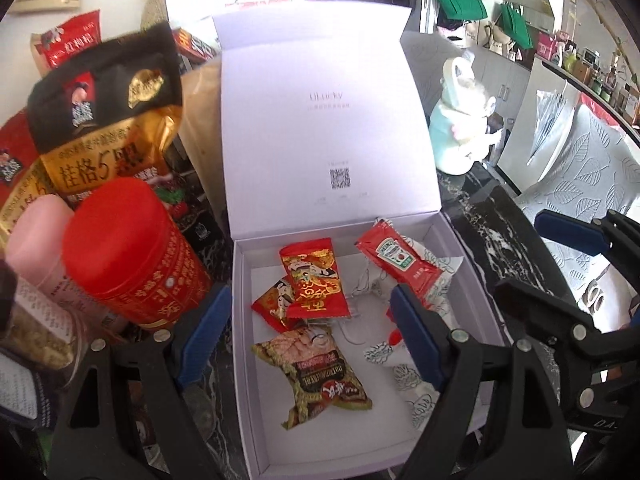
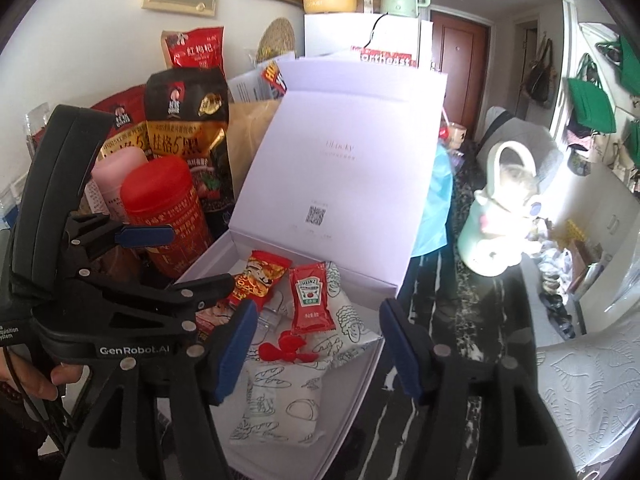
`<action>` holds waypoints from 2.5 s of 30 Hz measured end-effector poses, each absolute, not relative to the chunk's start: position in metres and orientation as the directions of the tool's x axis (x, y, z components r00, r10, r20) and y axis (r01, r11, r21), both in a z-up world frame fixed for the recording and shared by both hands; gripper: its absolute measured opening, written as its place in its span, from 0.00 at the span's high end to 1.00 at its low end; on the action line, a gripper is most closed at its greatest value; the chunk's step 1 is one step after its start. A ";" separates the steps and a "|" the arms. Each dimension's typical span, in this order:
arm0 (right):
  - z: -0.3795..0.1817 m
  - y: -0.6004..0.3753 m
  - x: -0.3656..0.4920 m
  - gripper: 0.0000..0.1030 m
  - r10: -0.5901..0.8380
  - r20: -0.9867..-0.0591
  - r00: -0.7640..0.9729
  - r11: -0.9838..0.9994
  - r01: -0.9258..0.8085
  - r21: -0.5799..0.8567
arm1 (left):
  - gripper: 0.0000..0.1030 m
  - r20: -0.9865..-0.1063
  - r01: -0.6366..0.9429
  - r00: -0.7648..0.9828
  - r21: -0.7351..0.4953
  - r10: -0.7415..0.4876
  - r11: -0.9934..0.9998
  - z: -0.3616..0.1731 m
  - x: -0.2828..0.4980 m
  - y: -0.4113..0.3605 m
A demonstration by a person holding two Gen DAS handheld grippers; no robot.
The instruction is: Organize objects
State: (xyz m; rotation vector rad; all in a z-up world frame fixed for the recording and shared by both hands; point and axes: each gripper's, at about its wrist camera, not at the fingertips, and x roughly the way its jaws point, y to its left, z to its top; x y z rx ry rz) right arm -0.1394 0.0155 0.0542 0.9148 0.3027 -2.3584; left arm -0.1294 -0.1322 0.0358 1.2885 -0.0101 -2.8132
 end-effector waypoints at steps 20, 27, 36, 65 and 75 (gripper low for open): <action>0.113 0.037 -0.058 0.29 -0.426 -0.578 -0.697 -0.822 0.564 -0.074 | 0.21 -0.686 0.043 -0.726 0.033 -0.054 -0.999 0.095 -0.055 -0.124; 0.116 0.044 -0.032 0.29 -0.414 -0.575 -0.706 -0.830 0.552 -0.080 | 0.21 -0.682 0.048 -0.729 0.023 -0.051 -0.999 0.096 -0.027 -0.121; 0.109 0.053 0.010 0.28 -0.395 -0.580 -0.713 -0.842 0.533 -0.082 | 0.14 -0.670 0.052 -0.740 0.039 -0.065 -0.998 0.093 0.015 -0.114; 0.045 0.064 0.081 0.27 -0.321 -0.623 -0.713 -0.890 0.452 -0.058 | 0.04 -0.716 0.017 -0.697 0.026 -0.031 -1.000 0.028 0.079 -0.105; 0.034 0.066 0.083 0.27 -0.322 -0.636 -0.702 -0.894 0.445 -0.039 | 0.04 -0.719 0.033 -0.694 0.025 -0.041 -0.999 0.021 0.081 -0.110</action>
